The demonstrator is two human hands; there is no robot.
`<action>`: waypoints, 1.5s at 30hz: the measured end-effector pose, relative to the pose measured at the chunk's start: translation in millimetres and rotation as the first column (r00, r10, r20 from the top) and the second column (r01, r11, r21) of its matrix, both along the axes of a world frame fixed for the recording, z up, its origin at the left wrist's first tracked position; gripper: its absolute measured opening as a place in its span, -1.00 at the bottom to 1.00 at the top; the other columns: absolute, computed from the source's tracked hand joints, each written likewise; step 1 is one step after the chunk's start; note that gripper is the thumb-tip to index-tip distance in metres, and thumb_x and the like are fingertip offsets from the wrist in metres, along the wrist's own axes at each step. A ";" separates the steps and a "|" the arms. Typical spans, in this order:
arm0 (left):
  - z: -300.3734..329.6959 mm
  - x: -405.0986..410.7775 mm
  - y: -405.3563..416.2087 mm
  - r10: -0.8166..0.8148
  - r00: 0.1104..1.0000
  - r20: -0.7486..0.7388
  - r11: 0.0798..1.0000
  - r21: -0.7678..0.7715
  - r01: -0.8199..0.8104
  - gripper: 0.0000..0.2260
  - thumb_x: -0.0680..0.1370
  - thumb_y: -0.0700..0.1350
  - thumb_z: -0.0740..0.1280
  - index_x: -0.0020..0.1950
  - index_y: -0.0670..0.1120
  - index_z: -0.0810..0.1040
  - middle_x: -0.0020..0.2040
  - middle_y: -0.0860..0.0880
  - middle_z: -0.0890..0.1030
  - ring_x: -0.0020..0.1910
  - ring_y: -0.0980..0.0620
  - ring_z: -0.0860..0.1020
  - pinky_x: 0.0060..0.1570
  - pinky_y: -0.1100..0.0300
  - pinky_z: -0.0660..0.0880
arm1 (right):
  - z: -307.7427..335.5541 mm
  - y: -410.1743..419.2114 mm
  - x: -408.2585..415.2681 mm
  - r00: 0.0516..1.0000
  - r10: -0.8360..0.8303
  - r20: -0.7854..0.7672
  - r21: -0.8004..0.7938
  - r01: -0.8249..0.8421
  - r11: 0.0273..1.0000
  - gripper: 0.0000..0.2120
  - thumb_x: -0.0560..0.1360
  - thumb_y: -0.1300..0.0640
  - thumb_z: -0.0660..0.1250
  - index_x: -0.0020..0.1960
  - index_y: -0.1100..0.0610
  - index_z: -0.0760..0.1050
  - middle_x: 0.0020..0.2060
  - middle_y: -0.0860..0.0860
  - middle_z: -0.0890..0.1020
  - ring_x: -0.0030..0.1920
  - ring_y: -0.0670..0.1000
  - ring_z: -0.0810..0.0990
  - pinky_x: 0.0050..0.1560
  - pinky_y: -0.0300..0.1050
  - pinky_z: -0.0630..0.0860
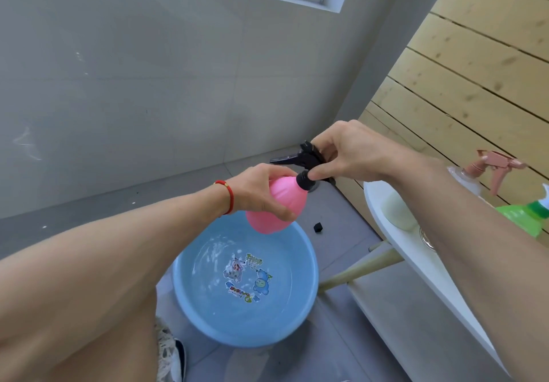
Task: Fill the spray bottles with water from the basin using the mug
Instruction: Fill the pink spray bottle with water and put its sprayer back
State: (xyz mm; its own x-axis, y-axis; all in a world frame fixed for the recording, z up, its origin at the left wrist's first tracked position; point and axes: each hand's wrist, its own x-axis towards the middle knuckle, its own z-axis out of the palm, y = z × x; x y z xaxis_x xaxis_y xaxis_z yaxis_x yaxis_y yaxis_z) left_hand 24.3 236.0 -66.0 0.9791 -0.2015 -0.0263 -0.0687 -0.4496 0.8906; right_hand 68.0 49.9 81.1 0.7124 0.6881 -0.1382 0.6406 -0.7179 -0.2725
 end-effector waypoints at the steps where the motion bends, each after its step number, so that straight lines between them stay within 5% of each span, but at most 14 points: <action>1: -0.2 0.0 -0.4 0.002 1.000 0.007 1.000 0.007 -0.002 -0.44 0.24 0.01 0.70 0.18 0.29 0.62 0.06 0.14 0.69 0.08 0.06 0.67 0.09 -0.08 0.67 | -2.5 1.6 -1.6 0.999 -0.034 0.006 0.013 0.034 0.999 -0.89 0.41 0.03 0.56 -0.10 -0.09 0.66 -0.33 -0.01 0.70 -0.27 0.01 0.63 -0.19 0.00 0.61; 5: -1.4 -0.1 -3.4 0.034 0.999 0.028 0.999 0.021 -0.035 -0.43 0.24 0.06 0.70 0.19 0.29 0.61 0.06 0.15 0.68 0.08 0.08 0.66 0.08 -0.04 0.67 | -12.1 7.0 -3.0 0.973 -0.231 0.022 0.070 0.229 0.971 -0.17 0.37 -0.04 0.53 0.52 -0.19 0.18 -0.05 0.14 0.64 -0.03 0.10 0.66 0.08 0.09 0.62; 8: -2.0 -0.2 -4.8 0.054 0.998 0.027 0.999 0.005 -0.054 -0.42 0.24 0.06 0.70 0.21 0.29 0.61 0.07 0.15 0.68 0.08 0.08 0.65 0.08 -0.03 0.67 | -14.0 9.8 -5.3 0.971 -0.238 0.009 0.085 0.237 0.968 -0.38 0.43 0.01 0.45 0.41 -0.27 0.31 -0.01 0.11 0.60 0.02 0.12 0.60 0.07 0.01 0.61; 11: -0.8 0.9 -3.6 0.047 0.999 -0.004 0.999 -0.012 -0.047 -0.41 0.22 0.09 0.70 0.20 0.32 0.61 0.07 0.14 0.68 0.09 0.07 0.65 0.10 -0.06 0.66 | -13.4 10.9 -7.4 0.985 -0.163 0.060 0.065 0.160 0.985 -0.51 0.51 0.05 0.44 0.39 -0.21 0.44 -0.21 -0.08 0.55 -0.03 0.04 0.53 -0.21 -0.17 0.44; 16: 1.6 -1.1 2.1 -0.012 0.998 -0.063 0.994 -0.107 0.005 -0.45 0.25 -0.06 0.68 0.19 0.22 0.65 0.02 0.04 0.72 0.03 0.02 0.68 0.11 -0.06 0.65 | -7.9 3.3 -8.9 0.998 0.015 0.066 0.036 -0.017 0.999 -0.29 0.53 0.15 0.46 0.51 -0.33 0.25 -0.25 0.02 0.66 -0.19 -0.02 0.53 -0.04 0.00 0.55; 20: 2.8 -4.7 2.8 -0.046 0.994 -0.096 0.991 -0.131 0.033 -0.45 0.23 -0.05 0.64 0.19 0.20 0.66 0.03 -0.03 0.72 0.03 -0.06 0.69 0.12 -0.08 0.64 | -3.1 2.8 -7.2 0.999 0.030 0.041 0.037 -0.032 0.999 -0.76 0.48 0.16 0.50 0.07 -0.06 0.55 -0.22 -0.04 0.72 -0.19 -0.01 0.61 -0.02 0.10 0.61; 25: 1.0 -3.5 -1.5 -0.023 0.998 -0.054 0.992 -0.127 0.016 -0.43 0.22 -0.02 0.67 0.20 0.18 0.66 0.04 0.03 0.73 0.08 -0.04 0.69 0.15 -0.14 0.64 | -8.4 11.8 -14.6 0.978 -0.206 -0.017 0.055 0.207 0.977 -0.49 0.50 0.03 0.41 0.39 -0.07 0.32 -0.33 0.08 0.72 -0.26 0.00 0.74 -0.03 0.01 0.65; 27: 2.4 -3.1 -1.7 0.003 0.999 -0.046 0.988 -0.156 -0.010 -0.47 0.24 -0.06 0.67 0.18 0.17 0.66 0.03 0.03 0.73 0.07 -0.03 0.69 0.16 -0.12 0.65 | -8.7 17.0 -19.7 0.967 -0.253 -0.019 0.052 0.253 0.966 -0.67 0.58 -0.06 0.30 0.23 0.14 0.51 -0.39 0.08 0.72 -0.37 -0.03 0.74 -0.01 -0.01 0.67; 29: 2.6 -2.4 0.5 0.028 0.999 -0.042 0.986 -0.163 -0.034 -0.49 0.27 -0.10 0.67 0.16 0.18 0.66 0.01 0.05 0.73 0.06 -0.01 0.69 0.15 -0.09 0.65 | -2.5 17.8 -22.0 0.925 -0.360 -0.122 -0.001 0.363 0.932 -0.46 0.59 -0.24 0.20 0.08 0.26 0.59 -0.36 0.10 0.74 -0.33 0.01 0.75 0.07 -0.02 0.66; 31: 2.3 -0.7 3.4 0.052 0.998 -0.035 0.989 -0.138 -0.056 -0.48 0.27 -0.10 0.69 0.16 0.21 0.66 0.00 0.08 0.73 0.04 0.01 0.69 0.15 -0.09 0.65 | 8.1 15.8 -24.6 0.867 -0.418 -0.272 -0.107 0.405 0.908 -0.40 0.60 -0.30 0.15 0.18 0.24 0.52 -0.31 0.13 0.75 -0.33 0.11 0.75 0.04 -0.05 0.65; 34: 1.1 0.5 6.1 0.071 0.997 -0.021 0.992 -0.103 -0.073 -0.43 0.20 0.02 0.68 0.17 0.26 0.64 0.02 0.13 0.72 0.06 0.04 0.68 0.13 -0.10 0.66 | 14.3 12.3 -26.7 0.933 -0.361 -0.016 -0.357 0.332 0.873 -0.46 0.63 -0.31 0.07 0.14 0.12 0.57 -0.43 0.05 0.70 -0.46 0.10 0.63 -0.25 -0.15 0.54; 38: 0.6 -3.1 5.0 0.046 0.999 -0.018 0.997 -0.064 -0.047 -0.42 0.19 0.06 0.68 0.17 0.30 0.63 0.04 0.14 0.70 0.09 0.06 0.67 0.13 -0.11 0.65 | 3.6 20.5 -21.4 0.896 -0.160 0.413 -0.504 0.372 0.780 -0.43 0.57 -0.43 0.07 -0.22 0.06 0.44 -0.32 0.02 0.49 -0.20 0.14 0.52 -0.21 -0.08 0.38; 43: 2.9 -4.8 3.5 0.082 0.997 -0.002 0.993 -0.086 -0.082 -0.42 0.19 0.05 0.68 0.17 0.28 0.63 0.03 0.12 0.72 0.08 0.03 0.68 0.14 -0.12 0.65 | -7.7 18.8 -12.6 0.967 -0.251 -0.046 -0.153 0.242 0.958 -0.62 0.60 -0.12 0.26 -0.12 0.18 0.58 -0.34 -0.03 0.73 -0.31 0.03 0.67 -0.29 -0.17 0.53; 45: 3.6 -5.8 3.3 0.107 0.994 0.021 0.993 -0.056 -0.106 -0.39 0.15 0.12 0.66 0.17 0.33 0.62 0.04 0.15 0.71 0.09 0.06 0.67 0.12 -0.09 0.66 | -13.9 18.4 -14.4 0.962 -0.268 -0.052 -0.079 0.264 0.961 -0.64 0.58 -0.06 0.26 -0.13 0.22 0.63 -0.37 -0.05 0.73 -0.31 -0.03 0.63 -0.28 -0.18 0.52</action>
State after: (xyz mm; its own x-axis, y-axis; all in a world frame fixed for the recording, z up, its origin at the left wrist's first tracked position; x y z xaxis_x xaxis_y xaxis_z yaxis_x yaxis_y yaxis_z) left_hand 18.5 239.3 -62.4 0.9953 -0.0965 0.0059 -0.0448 -0.4065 0.9126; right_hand 53.6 68.3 67.2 0.8569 0.4620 -0.2286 0.4078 -0.8789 -0.2476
